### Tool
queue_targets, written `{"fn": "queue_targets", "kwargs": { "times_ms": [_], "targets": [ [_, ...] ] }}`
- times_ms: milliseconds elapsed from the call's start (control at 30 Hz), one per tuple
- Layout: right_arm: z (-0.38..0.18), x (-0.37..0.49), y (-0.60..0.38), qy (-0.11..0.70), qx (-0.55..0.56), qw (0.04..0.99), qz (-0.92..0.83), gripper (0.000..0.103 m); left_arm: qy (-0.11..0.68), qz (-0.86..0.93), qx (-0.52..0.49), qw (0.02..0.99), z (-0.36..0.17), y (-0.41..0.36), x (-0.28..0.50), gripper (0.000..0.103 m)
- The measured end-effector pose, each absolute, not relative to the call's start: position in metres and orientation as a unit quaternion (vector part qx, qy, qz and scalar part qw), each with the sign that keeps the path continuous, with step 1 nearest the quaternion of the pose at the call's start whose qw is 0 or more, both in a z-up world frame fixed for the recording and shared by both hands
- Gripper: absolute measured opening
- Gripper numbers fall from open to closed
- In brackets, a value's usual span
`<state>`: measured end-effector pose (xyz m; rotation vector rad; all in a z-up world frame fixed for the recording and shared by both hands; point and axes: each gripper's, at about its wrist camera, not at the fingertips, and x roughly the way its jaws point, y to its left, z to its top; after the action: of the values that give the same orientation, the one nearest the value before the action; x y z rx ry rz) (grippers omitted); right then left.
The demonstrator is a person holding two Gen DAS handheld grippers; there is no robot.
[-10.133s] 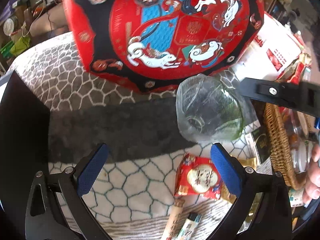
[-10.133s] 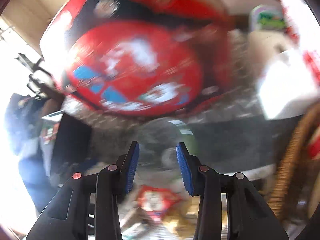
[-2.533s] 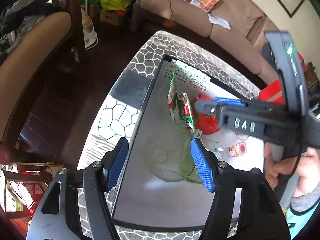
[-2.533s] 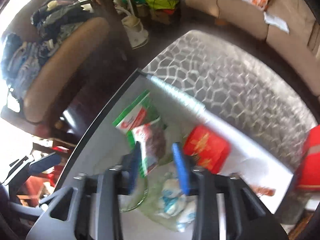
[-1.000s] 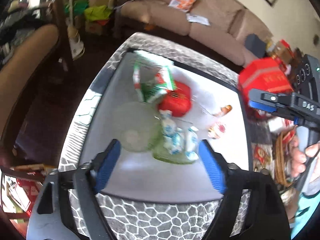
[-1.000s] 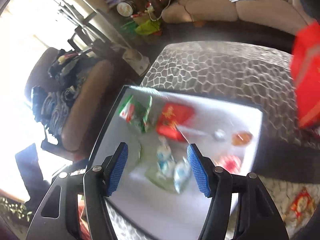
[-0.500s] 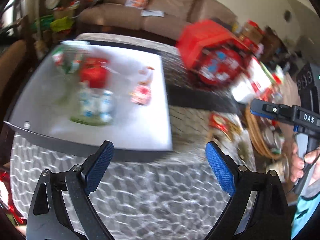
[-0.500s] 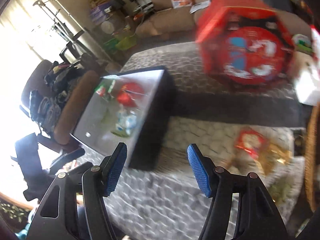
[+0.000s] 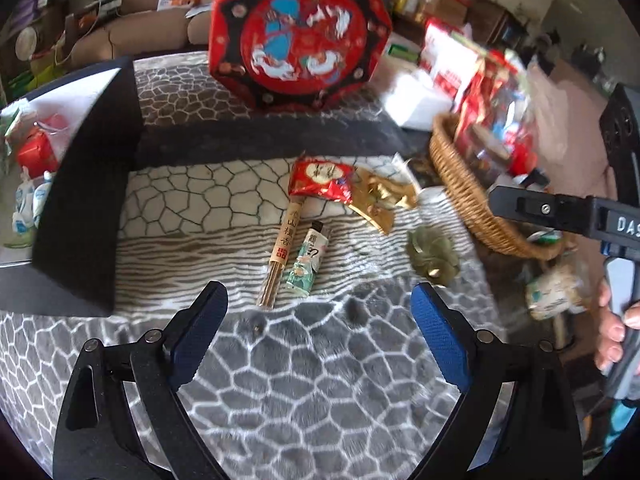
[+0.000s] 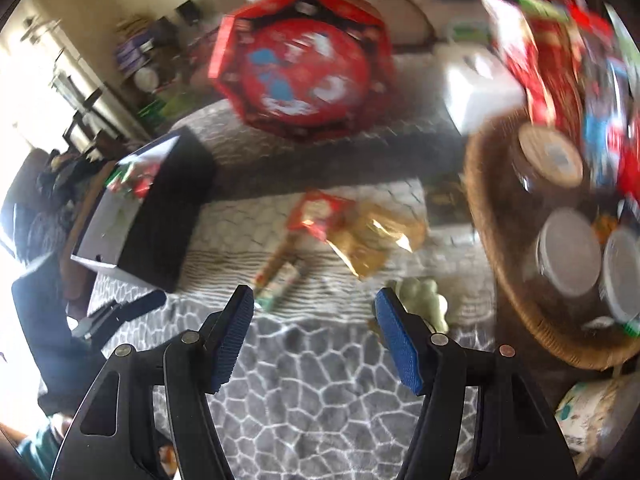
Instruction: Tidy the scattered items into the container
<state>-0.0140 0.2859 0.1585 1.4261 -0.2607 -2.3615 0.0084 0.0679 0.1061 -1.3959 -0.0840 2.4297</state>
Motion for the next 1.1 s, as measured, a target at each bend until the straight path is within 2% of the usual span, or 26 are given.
{"fn": "queue_targets", "kwargs": {
  "times_ms": [167, 367, 433, 500, 800, 867, 933, 1000, 1100],
  "targets": [
    [0.115, -0.037, 0.304, -0.140, 0.519, 0.169, -0.826, 0.066, 0.003, 0.858, -0.494, 0.144, 0.086, 0.087, -0.018, 0.092],
    [0.087, -0.066, 0.310, -0.214, 0.521, 0.191, -0.804, 0.065, -0.025, 0.858, -0.496, 0.132, 0.077, 0.087, -0.069, 0.092],
    [0.082, -0.080, 0.310, -0.250, 0.518, 0.206, -0.791, 0.061, -0.039, 0.856, -0.500, 0.127, 0.073, 0.083, -0.092, 0.088],
    [0.078, -0.094, 0.306, -0.273, 0.520, 0.212, -0.781, 0.054, -0.056, 0.850, -0.509, 0.124, 0.067, 0.079, -0.113, 0.079],
    [0.058, -0.141, 0.274, -0.277, 0.539, 0.225, -0.763, 0.051, -0.076, 0.835, -0.532, 0.115, 0.040, 0.070, -0.154, 0.077],
    [0.051, -0.146, 0.267, -0.273, 0.548, 0.229, -0.757, 0.040, -0.079, 0.831, -0.537, 0.118, 0.033, 0.069, -0.157, 0.076],
    [0.042, -0.150, 0.263, -0.274, 0.555, 0.230, -0.751, 0.033, -0.081, 0.827, -0.542, 0.125, 0.028, 0.070, -0.157, 0.072],
    [0.037, -0.151, 0.262, -0.276, 0.557, 0.225, -0.750, 0.016, -0.077, 0.824, -0.546, 0.128, 0.024, 0.073, -0.156, 0.064],
    [0.037, -0.149, 0.266, -0.299, 0.547, 0.226, -0.748, 0.009, -0.094, 0.820, -0.550, 0.130, 0.026, 0.067, -0.152, 0.059]
  ]
}}
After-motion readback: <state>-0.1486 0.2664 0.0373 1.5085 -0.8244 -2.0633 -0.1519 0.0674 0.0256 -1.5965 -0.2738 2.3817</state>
